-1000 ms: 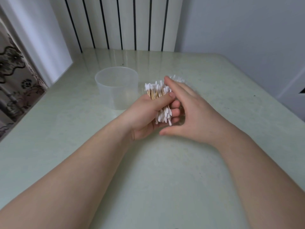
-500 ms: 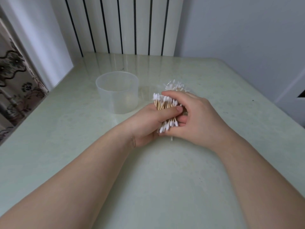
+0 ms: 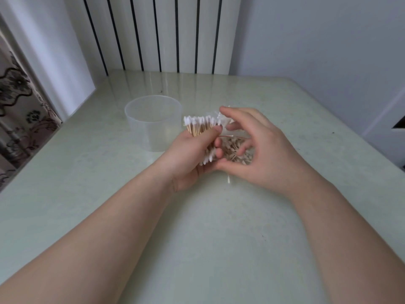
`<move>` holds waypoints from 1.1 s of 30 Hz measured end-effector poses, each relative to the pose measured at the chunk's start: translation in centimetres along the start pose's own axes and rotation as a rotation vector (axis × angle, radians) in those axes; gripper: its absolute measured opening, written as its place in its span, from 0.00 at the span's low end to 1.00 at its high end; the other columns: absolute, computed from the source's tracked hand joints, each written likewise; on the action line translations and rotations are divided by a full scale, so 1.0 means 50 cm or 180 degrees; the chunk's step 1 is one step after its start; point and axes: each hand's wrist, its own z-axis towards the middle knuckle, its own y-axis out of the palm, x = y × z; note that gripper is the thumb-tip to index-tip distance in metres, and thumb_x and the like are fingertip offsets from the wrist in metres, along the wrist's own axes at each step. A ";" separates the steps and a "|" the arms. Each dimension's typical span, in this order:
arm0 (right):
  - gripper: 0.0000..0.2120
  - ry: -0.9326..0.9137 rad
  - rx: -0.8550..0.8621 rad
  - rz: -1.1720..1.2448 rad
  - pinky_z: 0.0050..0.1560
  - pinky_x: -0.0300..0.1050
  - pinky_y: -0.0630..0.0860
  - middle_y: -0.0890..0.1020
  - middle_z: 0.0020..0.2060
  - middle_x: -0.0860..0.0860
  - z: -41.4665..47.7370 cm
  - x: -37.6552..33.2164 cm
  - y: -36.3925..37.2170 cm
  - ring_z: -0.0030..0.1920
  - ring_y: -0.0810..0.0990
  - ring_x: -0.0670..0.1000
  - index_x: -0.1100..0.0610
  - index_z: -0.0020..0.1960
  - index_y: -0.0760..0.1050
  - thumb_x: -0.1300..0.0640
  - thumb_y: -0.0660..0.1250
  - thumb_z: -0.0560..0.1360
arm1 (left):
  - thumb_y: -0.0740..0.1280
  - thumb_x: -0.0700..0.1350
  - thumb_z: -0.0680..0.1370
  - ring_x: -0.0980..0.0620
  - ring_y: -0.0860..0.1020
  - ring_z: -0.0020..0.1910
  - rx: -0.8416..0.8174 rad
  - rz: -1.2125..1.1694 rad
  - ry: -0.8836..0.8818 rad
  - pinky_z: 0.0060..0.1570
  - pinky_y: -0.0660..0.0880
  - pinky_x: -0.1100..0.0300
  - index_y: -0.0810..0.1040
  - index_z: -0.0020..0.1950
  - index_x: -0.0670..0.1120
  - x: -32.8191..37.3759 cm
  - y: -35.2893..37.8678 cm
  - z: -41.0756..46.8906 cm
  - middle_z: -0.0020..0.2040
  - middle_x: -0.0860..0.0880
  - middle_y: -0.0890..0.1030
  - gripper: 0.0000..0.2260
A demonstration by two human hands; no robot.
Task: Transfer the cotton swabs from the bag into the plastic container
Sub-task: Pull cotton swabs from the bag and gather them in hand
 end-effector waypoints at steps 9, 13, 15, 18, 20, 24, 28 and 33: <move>0.19 0.0865 -0.0283 -0.1025 0.43 0.43 0.75 0.80 0.35 0.42 -0.003 0.010 -0.015 0.39 0.78 0.41 0.41 0.54 0.82 0.35 0.74 0.66 | 0.68 0.45 0.82 0.55 0.72 0.26 0.0556 0.0131 0.0201 0.24 0.68 0.65 0.72 0.40 0.47 0.000 -0.004 0.007 0.30 0.51 0.73 0.11; 0.21 0.0865 -0.0245 -0.1487 0.41 0.43 0.70 0.74 0.36 0.40 -0.002 0.010 0.004 0.45 0.79 0.49 0.38 0.56 0.76 0.33 0.70 0.66 | 0.67 0.45 0.82 0.55 0.73 0.26 0.0424 0.0355 0.0239 0.24 0.69 0.63 0.73 0.41 0.47 -0.008 0.000 0.006 0.29 0.50 0.73 0.11; 0.20 0.0949 -0.0243 -0.1515 0.40 0.43 0.71 0.80 0.39 0.44 -0.002 0.018 0.016 0.47 0.81 0.54 0.39 0.55 0.76 0.32 0.67 0.67 | 0.67 0.45 0.82 0.54 0.73 0.27 0.0381 0.0429 0.0226 0.24 0.69 0.63 0.73 0.40 0.46 -0.012 0.003 0.006 0.29 0.50 0.74 0.11; 0.16 0.1074 -0.0326 -0.1423 0.41 0.43 0.72 0.83 0.42 0.49 0.000 0.022 0.021 0.48 0.82 0.57 0.43 0.53 0.78 0.38 0.66 0.69 | 0.68 0.44 0.82 0.53 0.73 0.28 0.0340 0.0493 0.0210 0.24 0.69 0.63 0.74 0.39 0.47 -0.017 0.004 0.008 0.30 0.50 0.74 0.11; 0.09 0.1144 -0.0371 -0.1507 0.41 0.43 0.73 0.82 0.38 0.50 0.003 0.024 0.019 0.45 0.82 0.57 0.47 0.49 0.80 0.48 0.69 0.70 | 0.68 0.45 0.82 0.50 0.72 0.29 0.0315 0.0593 0.0227 0.25 0.69 0.63 0.74 0.38 0.47 -0.021 0.001 0.012 0.29 0.49 0.75 0.13; 0.04 0.1202 -0.0230 -0.1348 0.44 0.44 0.78 0.82 0.34 0.48 0.006 0.033 0.012 0.41 0.82 0.53 0.49 0.44 0.83 0.54 0.70 0.70 | 0.67 0.44 0.82 0.49 0.76 0.32 0.0223 0.0703 0.0307 0.26 0.72 0.61 0.76 0.38 0.45 -0.026 -0.001 0.016 0.31 0.48 0.77 0.12; 0.01 0.1205 0.0124 -0.0977 0.44 0.43 0.78 0.81 0.30 0.46 0.006 0.032 -0.001 0.37 0.81 0.48 0.50 0.41 0.83 0.54 0.72 0.71 | 0.66 0.43 0.83 0.51 0.81 0.35 0.0376 0.0839 0.0570 0.33 0.81 0.57 0.81 0.50 0.36 -0.030 0.000 0.018 0.41 0.42 0.83 0.10; 0.01 0.1134 0.0309 -0.0758 0.44 0.44 0.78 0.81 0.29 0.47 0.006 0.024 -0.008 0.36 0.81 0.49 0.52 0.42 0.83 0.56 0.74 0.71 | 0.66 0.42 0.83 0.51 0.83 0.36 0.0509 0.0958 0.0622 0.39 0.83 0.52 0.81 0.52 0.35 -0.035 -0.004 0.024 0.44 0.43 0.84 0.10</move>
